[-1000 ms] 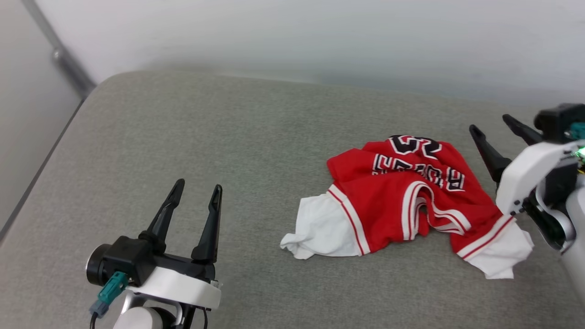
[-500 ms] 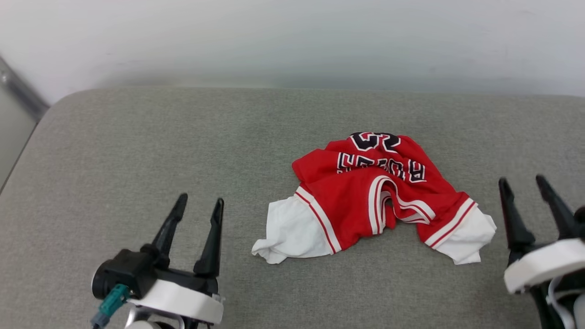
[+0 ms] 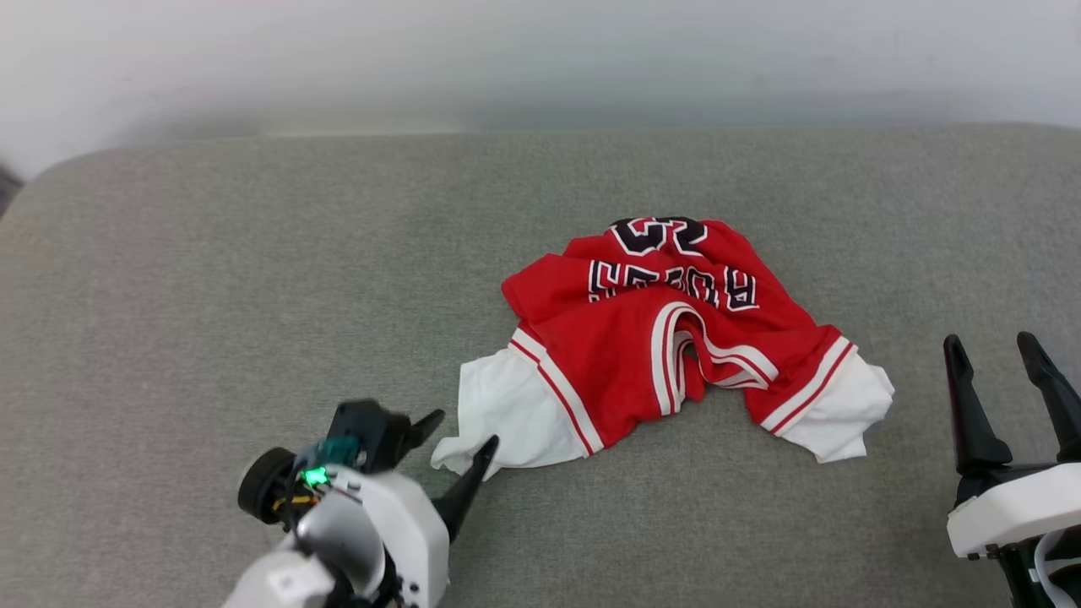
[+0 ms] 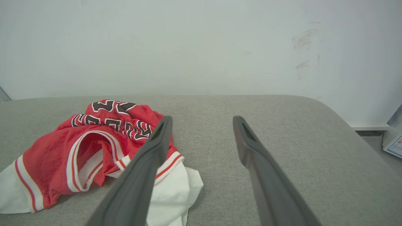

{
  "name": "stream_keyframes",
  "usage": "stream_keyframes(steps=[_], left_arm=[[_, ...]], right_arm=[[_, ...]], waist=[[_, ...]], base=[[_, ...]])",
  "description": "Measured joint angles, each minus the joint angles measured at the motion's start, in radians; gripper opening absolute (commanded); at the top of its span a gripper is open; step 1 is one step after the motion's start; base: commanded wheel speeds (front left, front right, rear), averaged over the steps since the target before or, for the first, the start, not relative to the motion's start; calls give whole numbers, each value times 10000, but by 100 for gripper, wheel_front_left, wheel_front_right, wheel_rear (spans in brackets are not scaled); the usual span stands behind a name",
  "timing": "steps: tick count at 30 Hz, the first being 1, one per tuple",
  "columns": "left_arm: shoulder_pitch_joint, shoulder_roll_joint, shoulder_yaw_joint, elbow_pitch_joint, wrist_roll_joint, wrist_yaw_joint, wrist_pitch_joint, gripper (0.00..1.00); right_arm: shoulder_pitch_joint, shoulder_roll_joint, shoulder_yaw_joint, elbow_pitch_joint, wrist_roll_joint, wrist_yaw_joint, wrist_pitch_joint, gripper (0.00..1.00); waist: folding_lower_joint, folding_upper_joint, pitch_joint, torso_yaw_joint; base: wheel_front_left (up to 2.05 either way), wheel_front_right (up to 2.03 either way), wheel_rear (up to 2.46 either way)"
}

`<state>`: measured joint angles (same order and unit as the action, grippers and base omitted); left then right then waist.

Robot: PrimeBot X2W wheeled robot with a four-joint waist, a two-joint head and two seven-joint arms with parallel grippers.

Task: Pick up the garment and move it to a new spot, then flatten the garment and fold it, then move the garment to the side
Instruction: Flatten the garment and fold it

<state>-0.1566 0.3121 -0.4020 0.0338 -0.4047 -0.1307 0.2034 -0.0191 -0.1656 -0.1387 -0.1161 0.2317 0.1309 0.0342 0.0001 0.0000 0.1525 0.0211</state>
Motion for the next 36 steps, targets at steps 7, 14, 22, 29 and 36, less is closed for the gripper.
stream_keyframes(steps=[7,14,22,29,36], left_arm=[[-902,631,-240,73,-282,84,3035,100],[-1283,915,-550,318,-230,77,3630,100],[-1572,928,-767,742,-512,27,3229,0],[-1907,901,-155,968,138,596,947,0],[-1278,899,637,305,261,1553,-709,0]], right_arm=[[-8,113,36,-155,-104,0,88,100],[-30,234,31,-88,-128,0,2,100],[-137,278,67,94,-203,0,-82,100],[-168,282,94,270,-291,0,-27,100],[-12,290,102,422,-334,0,100,100]], waist=[[0,0,572,-314],[0,0,1181,-569],[0,0,1454,-608],[-1,0,1052,-425],[-1,0,535,-29]], base=[[0,0,0],[0,0,0],[0,0,0],[0,0,0],[0,0,0]])
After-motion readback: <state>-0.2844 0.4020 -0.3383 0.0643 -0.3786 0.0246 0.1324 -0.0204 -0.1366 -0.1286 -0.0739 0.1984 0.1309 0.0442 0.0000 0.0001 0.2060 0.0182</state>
